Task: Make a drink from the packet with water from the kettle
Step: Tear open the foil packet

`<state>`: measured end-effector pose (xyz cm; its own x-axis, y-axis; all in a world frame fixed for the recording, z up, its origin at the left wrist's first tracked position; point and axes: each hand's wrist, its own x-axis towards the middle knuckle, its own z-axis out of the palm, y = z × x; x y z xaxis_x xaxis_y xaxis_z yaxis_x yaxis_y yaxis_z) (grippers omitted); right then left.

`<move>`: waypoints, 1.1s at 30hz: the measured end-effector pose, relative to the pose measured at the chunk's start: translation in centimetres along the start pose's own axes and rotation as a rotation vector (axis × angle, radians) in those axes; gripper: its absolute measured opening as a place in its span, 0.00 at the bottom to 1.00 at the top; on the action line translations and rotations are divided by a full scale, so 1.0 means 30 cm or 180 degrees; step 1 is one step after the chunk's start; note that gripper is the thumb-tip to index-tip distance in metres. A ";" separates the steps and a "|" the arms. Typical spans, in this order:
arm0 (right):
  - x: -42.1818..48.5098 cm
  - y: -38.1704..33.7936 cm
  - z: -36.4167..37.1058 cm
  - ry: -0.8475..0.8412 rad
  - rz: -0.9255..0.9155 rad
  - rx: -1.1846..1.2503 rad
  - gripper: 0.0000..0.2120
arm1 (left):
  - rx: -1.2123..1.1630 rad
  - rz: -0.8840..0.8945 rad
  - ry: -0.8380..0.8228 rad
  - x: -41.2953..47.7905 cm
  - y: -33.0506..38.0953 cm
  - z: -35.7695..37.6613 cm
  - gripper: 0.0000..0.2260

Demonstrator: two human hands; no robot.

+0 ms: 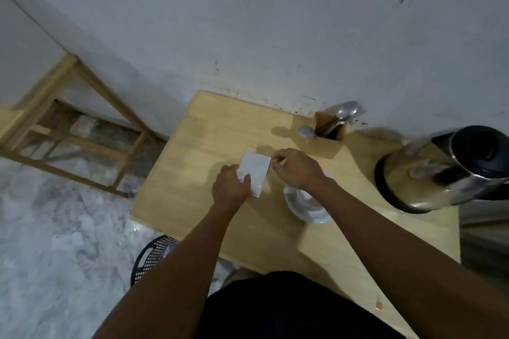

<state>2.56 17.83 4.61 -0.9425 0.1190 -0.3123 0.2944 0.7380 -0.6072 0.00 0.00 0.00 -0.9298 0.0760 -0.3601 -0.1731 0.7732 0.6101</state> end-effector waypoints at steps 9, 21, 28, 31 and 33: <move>0.176 -0.008 0.152 -0.0450 0.0752 -0.0396 0.26 | 0.1378 0.0587 0.0029 0.105 -0.088 0.046 0.15; 0.185 -0.037 0.176 -0.0146 0.0762 0.0509 0.16 | 0.0692 0.0510 0.0278 0.102 -0.101 0.029 0.21; 0.076 -0.094 0.045 0.0010 0.0182 0.1290 0.15 | -0.1341 0.0521 -0.0273 0.128 0.034 -0.127 0.09; 0.035 -0.108 0.003 0.0155 0.0151 0.1426 0.16 | -0.1540 0.0486 -0.0711 0.118 0.089 -0.205 0.08; 0.012 -0.120 -0.018 0.0332 0.0122 0.1536 0.14 | -0.1596 0.0572 -0.0865 0.099 0.123 -0.245 0.08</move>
<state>1.09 15.58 7.07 -0.9331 0.2242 -0.2812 0.3457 0.3429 -0.8735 -5.79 -1.54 6.38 -0.8537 0.3875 -0.3478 -0.2145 0.3468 0.9131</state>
